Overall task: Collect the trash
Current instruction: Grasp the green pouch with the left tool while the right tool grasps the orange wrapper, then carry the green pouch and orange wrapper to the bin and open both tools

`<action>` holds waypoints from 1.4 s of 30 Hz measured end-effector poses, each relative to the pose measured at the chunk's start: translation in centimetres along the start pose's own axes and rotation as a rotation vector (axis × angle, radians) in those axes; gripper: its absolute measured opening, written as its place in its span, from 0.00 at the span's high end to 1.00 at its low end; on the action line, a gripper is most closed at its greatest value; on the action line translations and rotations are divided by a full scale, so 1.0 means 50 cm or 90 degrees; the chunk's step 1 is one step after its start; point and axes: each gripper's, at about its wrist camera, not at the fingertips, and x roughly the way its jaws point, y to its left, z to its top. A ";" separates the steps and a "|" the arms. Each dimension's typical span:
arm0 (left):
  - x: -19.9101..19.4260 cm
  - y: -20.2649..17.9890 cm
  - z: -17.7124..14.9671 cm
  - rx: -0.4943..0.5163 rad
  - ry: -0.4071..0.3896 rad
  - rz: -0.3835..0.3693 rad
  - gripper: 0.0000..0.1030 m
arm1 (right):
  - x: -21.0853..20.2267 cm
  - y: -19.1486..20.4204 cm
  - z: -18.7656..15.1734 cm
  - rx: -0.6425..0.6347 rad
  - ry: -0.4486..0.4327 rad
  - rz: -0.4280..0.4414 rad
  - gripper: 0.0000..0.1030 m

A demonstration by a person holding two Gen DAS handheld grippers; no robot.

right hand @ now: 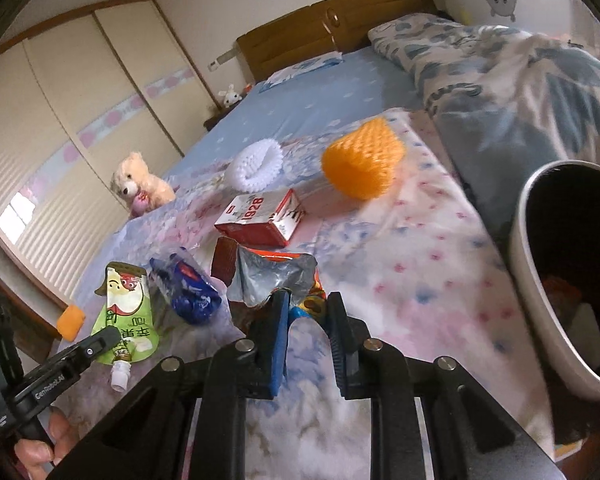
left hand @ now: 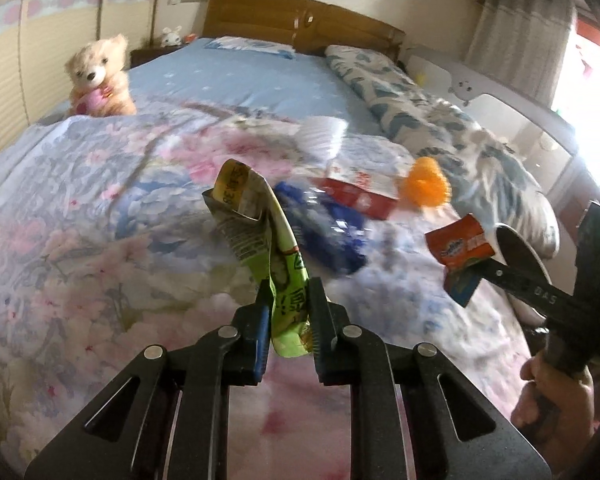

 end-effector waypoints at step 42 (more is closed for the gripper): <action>0.047 -0.385 -0.024 0.217 0.052 -0.183 0.85 | -0.239 -0.249 -0.046 0.123 -0.093 -0.107 0.81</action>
